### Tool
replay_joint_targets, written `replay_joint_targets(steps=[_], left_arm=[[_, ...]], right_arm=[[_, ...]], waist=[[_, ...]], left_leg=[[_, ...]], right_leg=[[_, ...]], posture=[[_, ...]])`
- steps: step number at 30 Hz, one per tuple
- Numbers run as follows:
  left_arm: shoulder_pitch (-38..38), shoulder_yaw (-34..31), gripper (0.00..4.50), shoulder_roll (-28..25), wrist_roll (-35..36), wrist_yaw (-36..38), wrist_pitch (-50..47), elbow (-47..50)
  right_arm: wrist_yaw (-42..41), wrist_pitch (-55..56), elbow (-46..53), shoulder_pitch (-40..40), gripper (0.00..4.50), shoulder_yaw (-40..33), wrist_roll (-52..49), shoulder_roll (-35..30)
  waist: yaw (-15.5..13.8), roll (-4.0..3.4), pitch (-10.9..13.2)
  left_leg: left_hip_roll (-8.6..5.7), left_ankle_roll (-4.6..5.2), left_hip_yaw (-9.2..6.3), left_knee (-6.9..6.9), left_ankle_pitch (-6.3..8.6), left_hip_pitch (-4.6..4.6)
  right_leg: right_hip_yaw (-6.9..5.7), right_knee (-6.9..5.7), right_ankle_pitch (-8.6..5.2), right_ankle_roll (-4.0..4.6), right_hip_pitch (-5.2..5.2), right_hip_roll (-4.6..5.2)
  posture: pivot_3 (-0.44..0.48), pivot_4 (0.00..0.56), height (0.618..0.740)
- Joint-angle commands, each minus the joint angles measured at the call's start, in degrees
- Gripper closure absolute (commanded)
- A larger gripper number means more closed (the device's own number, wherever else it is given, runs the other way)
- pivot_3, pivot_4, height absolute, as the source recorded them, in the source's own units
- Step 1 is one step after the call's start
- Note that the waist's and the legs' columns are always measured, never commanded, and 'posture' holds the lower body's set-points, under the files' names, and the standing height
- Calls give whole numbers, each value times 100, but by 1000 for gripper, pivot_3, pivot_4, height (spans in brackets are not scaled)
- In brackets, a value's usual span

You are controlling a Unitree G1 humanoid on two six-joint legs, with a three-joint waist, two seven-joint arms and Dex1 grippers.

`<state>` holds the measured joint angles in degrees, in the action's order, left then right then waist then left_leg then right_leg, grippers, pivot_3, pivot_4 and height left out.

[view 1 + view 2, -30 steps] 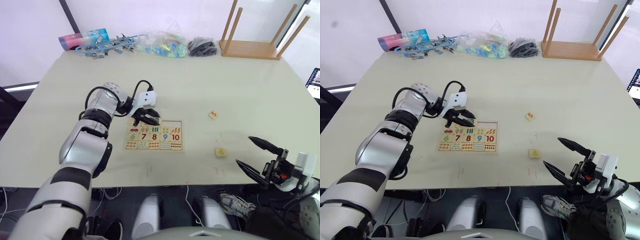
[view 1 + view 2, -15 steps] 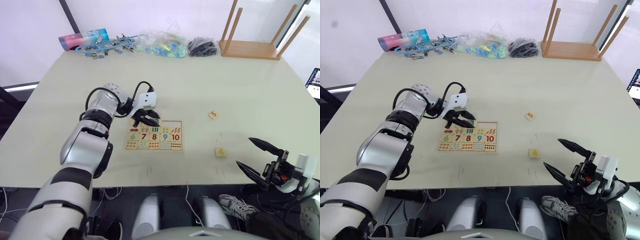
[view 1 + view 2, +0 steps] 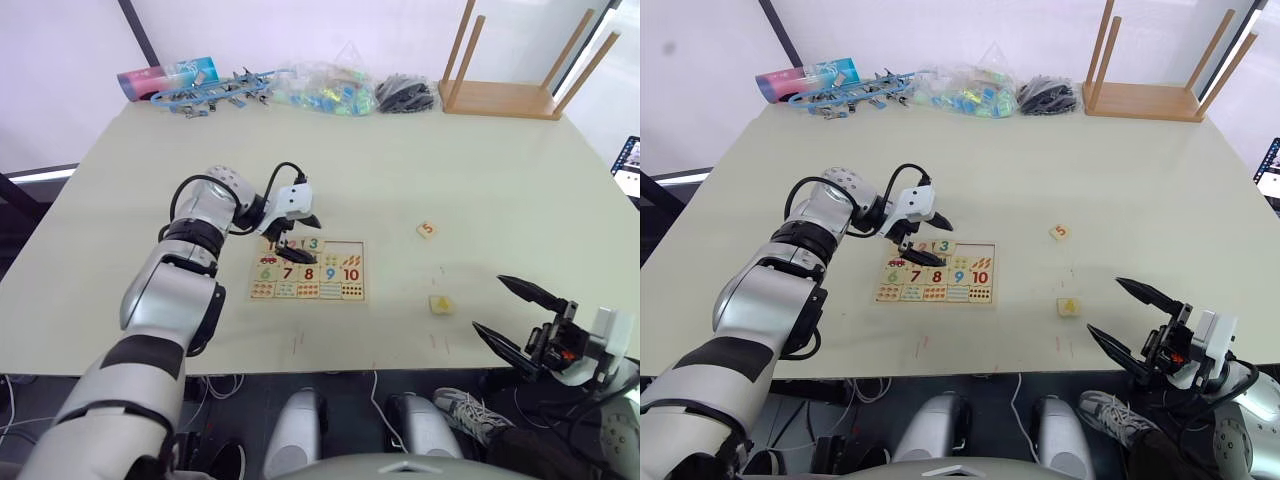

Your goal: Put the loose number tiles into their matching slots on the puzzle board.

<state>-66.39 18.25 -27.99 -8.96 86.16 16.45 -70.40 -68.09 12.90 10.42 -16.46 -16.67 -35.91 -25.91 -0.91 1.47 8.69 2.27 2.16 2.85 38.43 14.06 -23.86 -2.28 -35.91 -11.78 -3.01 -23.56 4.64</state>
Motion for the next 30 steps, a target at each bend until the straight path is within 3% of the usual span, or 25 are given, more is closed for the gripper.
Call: replay_joint_targets(steps=[1, 11, 14, 17, 18, 19, 23, 30], left_arm=[[-110, -288, 36, 15, 148, 93, -109, 29], [-304, -824, 36, 197, 279, -496, -203, -142], [-362, -871, 837, 221, 251, -663, -232, -231], [-353, -835, 2368, 212, 167, -772, -157, -275], [-347, -828, 2505, 209, 148, -799, -143, -283], [-334, -824, 3047, 213, 132, -833, -137, -293], [-284, -800, 4437, 230, 34, -938, -91, -332], [-201, -674, 4437, 143, -274, -1039, 132, -411]], right_arm=[[22, 78, 154, -11, 0, -75, -53, -73], [54, 80, 137, 44, 0, -28, -26, -47], [60, 117, 127, 36, 0, -10, -7, -20], [60, 150, 121, 5, 0, -8, 2, 2], [64, 157, 124, -5, 0, -6, 4, 9], [65, 167, 124, -17, 0, -5, 7, 17], [88, 195, 124, -31, 0, 14, 13, 29], [170, 153, 200, -4, 0, 52, 17, -2]], waist=[[1, 0, 0], [7, 0, 0], [5, 0, 0], [5, 0, 0], [4, 0, 0], [3, 0, 0], [6, 0, 0], [6, 0, 0]], left_leg=[[0, 0, 1, 0, 0, 0], [-2, 0, -1, 4, 0, 4], [-2, 0, -3, 4, 0, 5], [-2, 0, -2, 4, 0, 4], [-2, 0, -2, 4, 0, 4], [-2, 0, -2, 4, 0, 4], [-2, 0, -2, 4, 0, 4], [-2, 0, -2, 4, 0, 5]], right_leg=[[0, 0, 0, 0, 0, 0], [0, -1, 2, -4, 9, -2], [0, -2, 2, -4, 9, -4], [0, -2, 2, -4, 10, -4], [0, -2, 2, -4, 10, -4], [0, -2, 2, -4, 10, -4], [0, -2, 3, -4, 10, -4], [0, -2, 3, -4, 10, -4]], posture=[[0, 150, 737], [0, 150, 737], [0, 150, 737], [0, 150, 737], [0, 150, 737], [0, 150, 737], [0, 150, 737], [0, 150, 737]])
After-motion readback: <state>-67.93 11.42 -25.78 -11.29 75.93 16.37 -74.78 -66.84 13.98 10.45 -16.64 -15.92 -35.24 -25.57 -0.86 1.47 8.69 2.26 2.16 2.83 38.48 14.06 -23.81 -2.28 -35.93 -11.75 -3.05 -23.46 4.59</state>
